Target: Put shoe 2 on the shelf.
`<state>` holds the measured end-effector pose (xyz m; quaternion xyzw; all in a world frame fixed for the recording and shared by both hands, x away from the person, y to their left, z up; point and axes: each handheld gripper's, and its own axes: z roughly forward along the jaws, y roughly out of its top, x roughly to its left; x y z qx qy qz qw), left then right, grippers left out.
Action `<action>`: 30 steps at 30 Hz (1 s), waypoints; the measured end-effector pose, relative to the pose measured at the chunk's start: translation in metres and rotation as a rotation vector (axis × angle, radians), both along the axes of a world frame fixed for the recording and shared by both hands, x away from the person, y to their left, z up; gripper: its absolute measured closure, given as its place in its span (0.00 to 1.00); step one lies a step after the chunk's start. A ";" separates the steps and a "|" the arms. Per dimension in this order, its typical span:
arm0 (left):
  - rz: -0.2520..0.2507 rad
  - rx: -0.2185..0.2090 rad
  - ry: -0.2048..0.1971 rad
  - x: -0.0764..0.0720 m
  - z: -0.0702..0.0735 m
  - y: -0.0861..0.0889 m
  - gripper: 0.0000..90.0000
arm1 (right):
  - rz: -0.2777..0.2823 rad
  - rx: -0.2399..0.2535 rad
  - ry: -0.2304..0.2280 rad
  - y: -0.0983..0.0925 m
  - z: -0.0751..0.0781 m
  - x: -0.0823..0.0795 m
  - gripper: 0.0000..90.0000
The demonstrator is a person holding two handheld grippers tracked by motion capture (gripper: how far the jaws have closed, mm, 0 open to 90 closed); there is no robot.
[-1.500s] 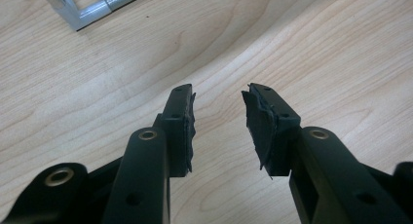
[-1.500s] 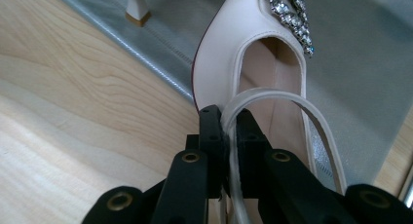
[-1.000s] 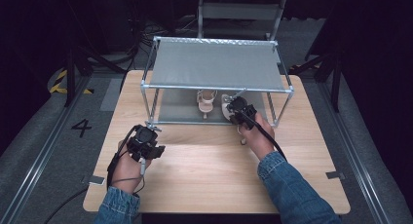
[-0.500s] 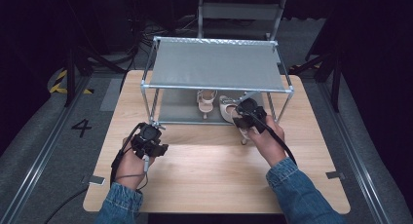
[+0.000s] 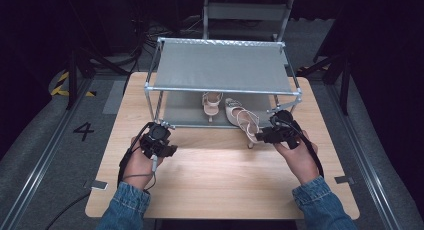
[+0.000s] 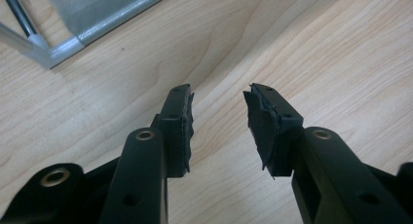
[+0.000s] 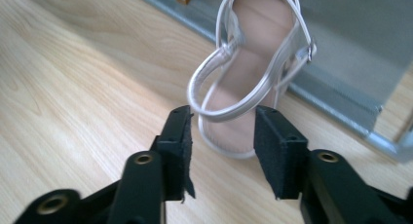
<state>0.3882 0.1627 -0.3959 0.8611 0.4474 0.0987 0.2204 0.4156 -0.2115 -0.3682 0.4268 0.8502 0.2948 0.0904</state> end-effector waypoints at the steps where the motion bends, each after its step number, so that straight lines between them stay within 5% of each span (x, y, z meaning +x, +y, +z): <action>1: 0.000 -0.001 0.000 0.001 0.000 -0.001 0.68 | -0.002 -0.002 0.001 -0.002 0.000 -0.003 0.63; 9: -0.016 -0.010 0.001 0.006 0.002 -0.006 0.68 | -0.064 -0.061 0.035 -0.017 -0.020 -0.011 0.65; 16: -0.017 -0.005 0.004 0.007 0.000 -0.005 0.67 | -0.053 -0.091 0.070 -0.015 -0.042 -0.012 0.67; 23: -0.010 -0.004 0.008 0.005 0.000 -0.004 0.67 | -0.019 -0.122 0.013 -0.001 -0.060 -0.010 0.70; 30: -0.005 -0.001 0.005 0.003 -0.002 -0.001 0.67 | -0.021 -0.071 0.002 0.011 -0.077 -0.004 0.71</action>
